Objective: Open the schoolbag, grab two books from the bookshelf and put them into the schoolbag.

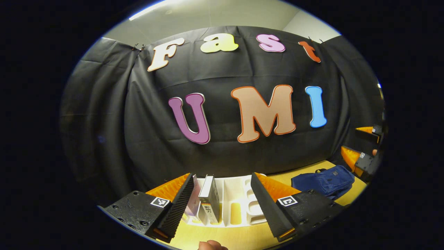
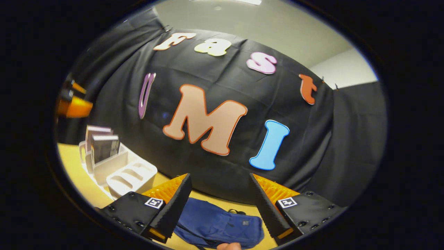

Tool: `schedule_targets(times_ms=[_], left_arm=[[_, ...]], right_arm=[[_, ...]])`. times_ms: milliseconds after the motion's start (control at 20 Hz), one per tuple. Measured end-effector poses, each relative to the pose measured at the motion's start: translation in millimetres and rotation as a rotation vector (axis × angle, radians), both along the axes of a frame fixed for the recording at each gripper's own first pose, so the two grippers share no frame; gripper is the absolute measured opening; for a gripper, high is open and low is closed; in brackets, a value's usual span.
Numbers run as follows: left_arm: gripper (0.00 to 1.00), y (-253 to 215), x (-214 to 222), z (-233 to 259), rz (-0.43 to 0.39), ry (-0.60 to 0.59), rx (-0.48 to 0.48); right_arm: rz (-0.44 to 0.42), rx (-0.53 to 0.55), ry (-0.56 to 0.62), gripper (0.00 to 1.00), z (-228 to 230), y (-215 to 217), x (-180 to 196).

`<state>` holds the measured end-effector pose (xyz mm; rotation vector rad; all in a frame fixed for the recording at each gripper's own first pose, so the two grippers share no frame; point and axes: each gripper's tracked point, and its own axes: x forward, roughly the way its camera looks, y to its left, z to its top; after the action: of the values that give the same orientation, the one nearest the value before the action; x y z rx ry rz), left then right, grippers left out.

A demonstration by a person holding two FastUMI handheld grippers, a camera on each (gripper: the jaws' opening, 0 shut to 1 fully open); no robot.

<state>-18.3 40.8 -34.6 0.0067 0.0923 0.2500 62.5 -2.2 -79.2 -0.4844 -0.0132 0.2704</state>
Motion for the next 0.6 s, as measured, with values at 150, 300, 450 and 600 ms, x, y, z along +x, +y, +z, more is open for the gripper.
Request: schedule_targets(times_ms=[150,300,450,600], left_arm=[[1.00,12.3,-5.4,-5.8,0.043,0.017,-0.010],[1.00,22.7,-13.2,-12.1,0.088,0.033,-0.025],[0.96,34.2,-24.1,-10.7,0.143,0.038,-0.014],[0.97,41.5,-31.2,-8.7,0.169,0.038,0.001]], right_arm=[[0.070,-0.261,0.042,1.00,-67.1,-0.8,1.9],[0.151,-0.464,0.054,1.00,-134.9,3.1,0.9],[0.211,-0.626,0.150,0.97,-223.6,-1.2,10.7],[0.218,-0.709,0.197,0.97,-264.7,-4.8,26.4]])
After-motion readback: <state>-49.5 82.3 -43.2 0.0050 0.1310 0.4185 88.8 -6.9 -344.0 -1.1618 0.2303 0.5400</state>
